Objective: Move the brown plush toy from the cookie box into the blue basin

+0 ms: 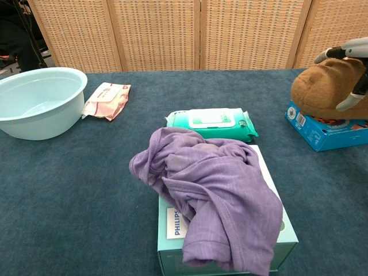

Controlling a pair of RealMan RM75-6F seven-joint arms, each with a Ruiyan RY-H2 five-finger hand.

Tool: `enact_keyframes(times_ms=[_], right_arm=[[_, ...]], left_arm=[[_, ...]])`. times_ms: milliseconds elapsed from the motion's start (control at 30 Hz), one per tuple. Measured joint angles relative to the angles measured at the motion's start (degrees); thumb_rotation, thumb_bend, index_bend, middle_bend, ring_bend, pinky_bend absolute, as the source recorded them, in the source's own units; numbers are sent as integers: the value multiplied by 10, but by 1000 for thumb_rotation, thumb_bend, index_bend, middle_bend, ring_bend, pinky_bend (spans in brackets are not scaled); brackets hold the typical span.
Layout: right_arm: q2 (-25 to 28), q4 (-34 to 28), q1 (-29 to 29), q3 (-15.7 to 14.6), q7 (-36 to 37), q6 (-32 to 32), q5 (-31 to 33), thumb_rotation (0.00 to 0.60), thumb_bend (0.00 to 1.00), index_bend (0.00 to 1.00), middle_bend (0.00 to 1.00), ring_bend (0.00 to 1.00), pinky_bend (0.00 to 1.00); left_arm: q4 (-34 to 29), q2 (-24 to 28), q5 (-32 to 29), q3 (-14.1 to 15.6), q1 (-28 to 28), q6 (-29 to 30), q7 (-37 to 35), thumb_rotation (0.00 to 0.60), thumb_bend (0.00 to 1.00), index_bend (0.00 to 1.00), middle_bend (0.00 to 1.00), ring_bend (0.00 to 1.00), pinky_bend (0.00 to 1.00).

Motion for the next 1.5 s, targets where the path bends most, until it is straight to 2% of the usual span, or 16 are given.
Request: enact_keyframes(times_ms=[167, 233, 267, 333, 400, 467, 600, 733, 900, 1033, 1333, 1500], right_arm=[[-46, 53, 1, -18, -2, 29, -13, 600, 0, 20, 0, 0, 1], [-57, 70, -2, -22, 3, 34, -20, 600, 3, 93, 8, 0, 46], [-61, 75, -4, -23, 7, 38, -25, 600, 15, 166, 49, 18, 118], [-69, 84, -8, -25, 15, 50, -37, 600, 42, 292, 179, 118, 275], [-75, 90, -12, -25, 23, 63, -51, 600, 84, 449, 385, 335, 440], [-82, 97, -16, -24, 32, 80, -68, 600, 106, 551, 508, 467, 521], [-94, 108, -25, -23, 52, 122, -112, 600, 131, 647, 562, 521, 548], [-95, 107, -36, -21, 70, 150, -157, 600, 131, 666, 573, 532, 566], [-83, 82, -36, -12, 63, 155, -165, 600, 131, 666, 573, 531, 566], [-70, 39, -27, 2, 39, 160, -167, 600, 131, 666, 573, 532, 566], [-58, -63, 26, 43, -59, 168, -160, 600, 131, 666, 572, 531, 566], [-77, -100, 87, 76, -140, 166, -112, 600, 131, 666, 572, 532, 566]], left_arm=[[-7, 4, 1, 2, 0, 1, -3, 600, 0, 0, 0, 0, 0], [-8, 5, 5, 4, 1, 4, -4, 600, 0, 0, 0, 0, 0], [-9, 6, 6, 4, 1, 4, -4, 600, 0, 0, 0, 0, 0], [-11, 7, 8, 6, 2, 5, -5, 600, 0, 0, 0, 0, 0], [-12, 7, 9, 6, 2, 5, -6, 600, 0, 0, 0, 0, 0], [-13, 8, 10, 7, 2, 6, -6, 600, 0, 0, 0, 0, 0], [-17, 10, 12, 9, 3, 9, -7, 600, 0, 0, 0, 0, 0], [-21, 14, 17, 10, 5, 15, -11, 600, 0, 0, 0, 0, 0], [-22, 15, 17, 10, 5, 15, -10, 600, 0, 0, 0, 0, 0], [-21, 13, 16, 10, 4, 14, -5, 600, 0, 0, 0, 0, 0], [-14, -1, 24, 19, 2, 8, 15, 600, 0, 0, 0, 0, 0], [-10, -8, 30, 21, 2, 11, 14, 600, 0, 0, 0, 0, 0]])
